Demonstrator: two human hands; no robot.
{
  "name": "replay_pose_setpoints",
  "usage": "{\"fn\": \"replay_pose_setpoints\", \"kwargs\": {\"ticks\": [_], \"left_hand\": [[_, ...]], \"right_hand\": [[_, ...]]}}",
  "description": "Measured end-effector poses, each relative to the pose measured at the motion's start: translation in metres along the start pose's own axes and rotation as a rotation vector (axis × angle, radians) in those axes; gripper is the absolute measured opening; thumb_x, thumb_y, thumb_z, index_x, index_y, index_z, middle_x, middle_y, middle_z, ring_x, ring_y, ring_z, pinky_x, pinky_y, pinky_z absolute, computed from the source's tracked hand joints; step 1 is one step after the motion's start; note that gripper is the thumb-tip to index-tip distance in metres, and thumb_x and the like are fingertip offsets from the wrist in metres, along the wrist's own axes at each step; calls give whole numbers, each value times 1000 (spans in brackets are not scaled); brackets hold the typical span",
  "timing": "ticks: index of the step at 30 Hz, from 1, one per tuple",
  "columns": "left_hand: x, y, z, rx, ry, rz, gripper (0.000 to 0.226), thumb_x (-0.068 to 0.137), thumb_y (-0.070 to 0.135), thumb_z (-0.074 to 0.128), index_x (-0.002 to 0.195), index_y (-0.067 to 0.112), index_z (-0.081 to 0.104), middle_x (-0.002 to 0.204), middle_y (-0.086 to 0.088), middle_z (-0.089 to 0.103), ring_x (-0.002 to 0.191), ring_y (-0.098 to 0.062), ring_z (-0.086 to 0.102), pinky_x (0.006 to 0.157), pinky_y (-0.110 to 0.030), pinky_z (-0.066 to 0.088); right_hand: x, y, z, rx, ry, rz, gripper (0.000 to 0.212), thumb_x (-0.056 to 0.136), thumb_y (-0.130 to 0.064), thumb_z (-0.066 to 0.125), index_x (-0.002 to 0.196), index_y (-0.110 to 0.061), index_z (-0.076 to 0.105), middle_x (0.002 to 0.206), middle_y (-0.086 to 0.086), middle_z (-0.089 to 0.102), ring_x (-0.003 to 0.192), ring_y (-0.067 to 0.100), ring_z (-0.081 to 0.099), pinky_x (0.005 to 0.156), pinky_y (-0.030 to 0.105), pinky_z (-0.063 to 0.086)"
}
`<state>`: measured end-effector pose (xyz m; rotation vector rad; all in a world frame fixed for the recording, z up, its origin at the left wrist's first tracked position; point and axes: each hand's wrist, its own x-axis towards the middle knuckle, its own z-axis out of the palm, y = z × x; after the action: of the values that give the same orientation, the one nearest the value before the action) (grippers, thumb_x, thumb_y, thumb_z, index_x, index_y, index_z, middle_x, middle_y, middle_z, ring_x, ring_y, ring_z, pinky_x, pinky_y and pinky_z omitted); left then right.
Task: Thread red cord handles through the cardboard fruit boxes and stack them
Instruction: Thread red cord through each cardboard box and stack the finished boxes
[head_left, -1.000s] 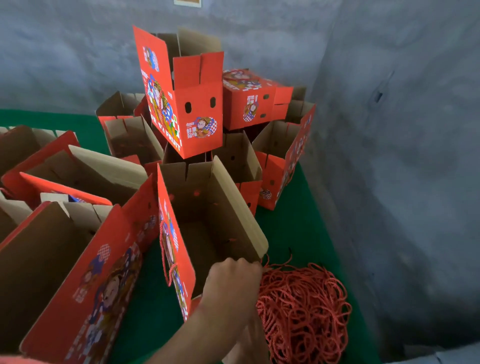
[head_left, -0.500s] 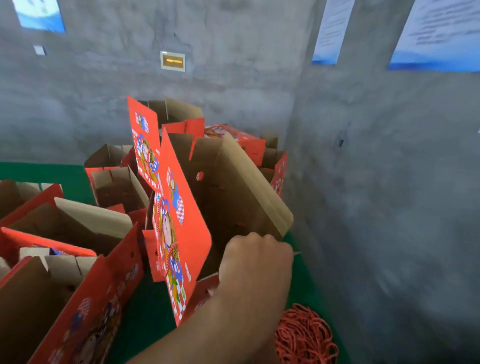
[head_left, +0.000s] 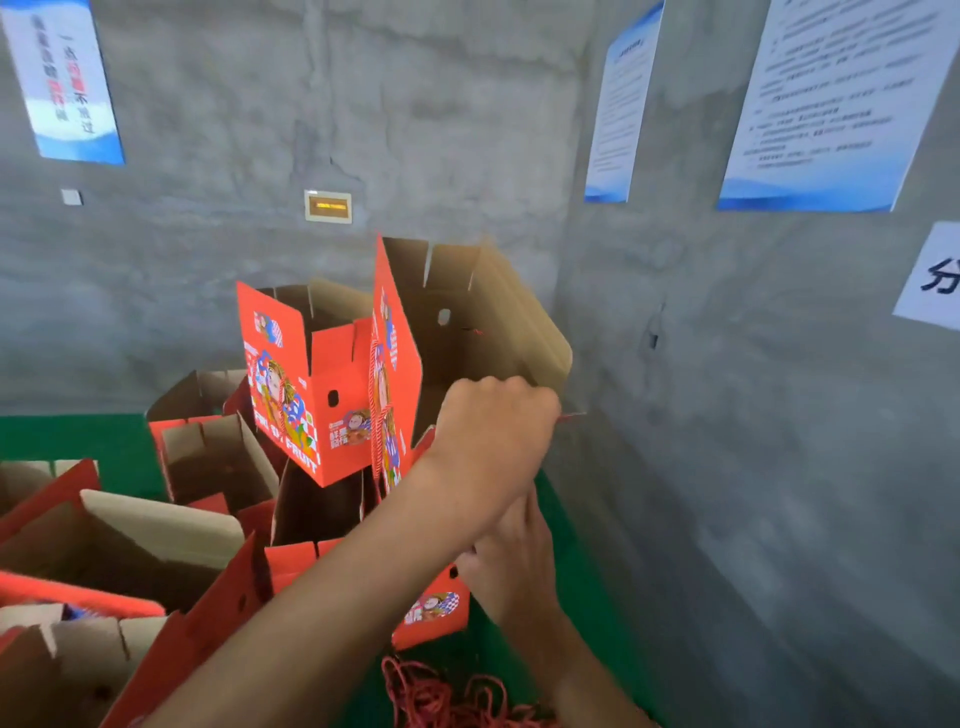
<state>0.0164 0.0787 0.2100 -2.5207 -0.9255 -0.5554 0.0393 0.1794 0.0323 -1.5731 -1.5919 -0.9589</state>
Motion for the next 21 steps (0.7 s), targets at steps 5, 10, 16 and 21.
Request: {"fn": "replay_pose_setpoints", "kwargs": {"ticks": [5,10,16,21], "left_hand": [[18,-15,17,-41,99,-30,22,95,13,51,108,25,65,96,-2,70,92,-31,70,64,-33,35],[36,-35,51,-130,236,-43,39,95,18,41,130,26,56,124,0,65,124,-26,55,107,-41,36],[29,-69,100,-213,210,-103,55,101,36,47,154,27,34,166,-5,21,156,-24,7,125,-53,5],[3,-95,135,-267,67,-178,57,101,41,43,155,31,28,168,-1,14,156,-20,1,125,-54,2]], "right_hand": [[-24,83,-43,211,-89,241,37,86,-19,70,113,-24,46,113,9,60,91,25,65,61,23,56],[8,97,-12,232,-162,231,55,77,-5,86,122,-13,53,107,12,71,93,30,73,73,33,62],[38,104,28,141,-186,183,58,84,-19,83,134,-9,55,117,16,69,105,30,71,86,38,61],[30,114,56,17,-337,142,74,86,-21,80,147,-32,40,125,16,57,113,32,65,78,37,61]]}}
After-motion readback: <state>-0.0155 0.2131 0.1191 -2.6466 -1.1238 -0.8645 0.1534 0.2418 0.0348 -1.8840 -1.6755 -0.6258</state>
